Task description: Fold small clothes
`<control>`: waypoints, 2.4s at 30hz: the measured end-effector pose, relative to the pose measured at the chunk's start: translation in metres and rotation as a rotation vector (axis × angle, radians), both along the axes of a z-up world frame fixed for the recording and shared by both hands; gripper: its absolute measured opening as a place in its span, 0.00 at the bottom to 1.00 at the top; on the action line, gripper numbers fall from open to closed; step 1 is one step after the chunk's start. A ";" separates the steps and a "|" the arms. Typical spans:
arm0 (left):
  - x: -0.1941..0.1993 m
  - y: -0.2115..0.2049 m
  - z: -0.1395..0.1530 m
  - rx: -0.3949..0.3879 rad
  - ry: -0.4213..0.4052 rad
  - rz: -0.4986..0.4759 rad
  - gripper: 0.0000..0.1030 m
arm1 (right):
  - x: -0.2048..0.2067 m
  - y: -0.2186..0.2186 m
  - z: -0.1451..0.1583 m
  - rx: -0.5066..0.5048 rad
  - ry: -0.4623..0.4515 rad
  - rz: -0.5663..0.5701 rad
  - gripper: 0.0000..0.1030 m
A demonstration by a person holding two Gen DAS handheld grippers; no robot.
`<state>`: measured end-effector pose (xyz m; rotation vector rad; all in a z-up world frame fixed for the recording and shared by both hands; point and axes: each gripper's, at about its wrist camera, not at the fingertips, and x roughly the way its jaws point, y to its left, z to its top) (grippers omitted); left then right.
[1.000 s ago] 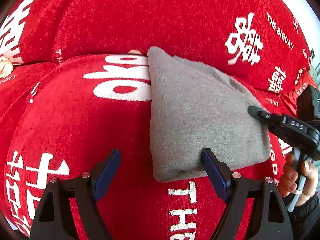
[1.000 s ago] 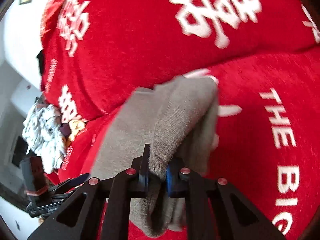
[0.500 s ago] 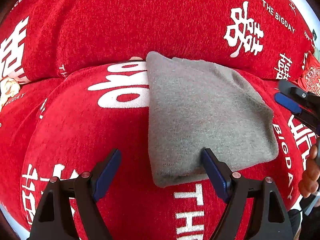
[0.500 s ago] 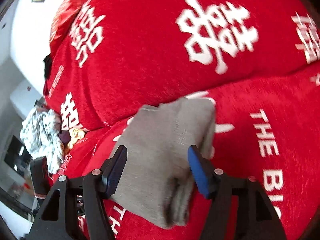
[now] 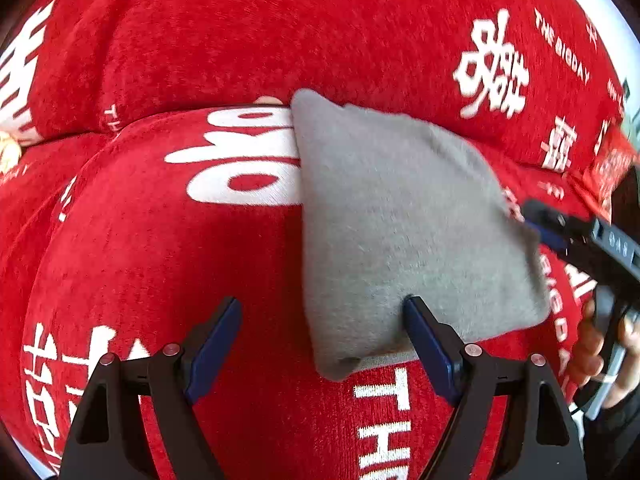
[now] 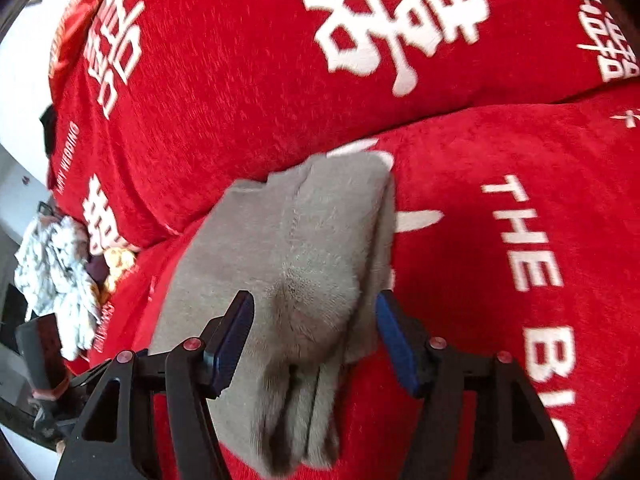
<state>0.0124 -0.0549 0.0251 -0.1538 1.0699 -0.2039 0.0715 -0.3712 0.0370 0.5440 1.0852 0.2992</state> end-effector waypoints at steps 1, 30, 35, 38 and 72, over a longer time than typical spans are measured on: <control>0.002 0.007 0.004 -0.013 -0.007 0.021 0.81 | -0.004 -0.005 0.004 -0.001 -0.010 -0.010 0.65; 0.106 0.056 -0.016 -0.222 0.167 0.017 0.81 | 0.034 -0.037 -0.001 -0.106 0.031 -0.006 0.75; 0.108 0.053 -0.030 -0.344 0.217 0.010 0.81 | 0.021 -0.060 -0.015 0.035 0.082 -0.045 0.75; 0.100 0.026 -0.029 -0.330 0.218 -0.070 0.81 | 0.021 -0.042 -0.026 0.159 0.124 0.000 0.75; 0.085 -0.042 -0.004 -0.080 0.093 -0.159 0.46 | 0.037 0.077 0.009 -0.171 0.008 0.217 0.33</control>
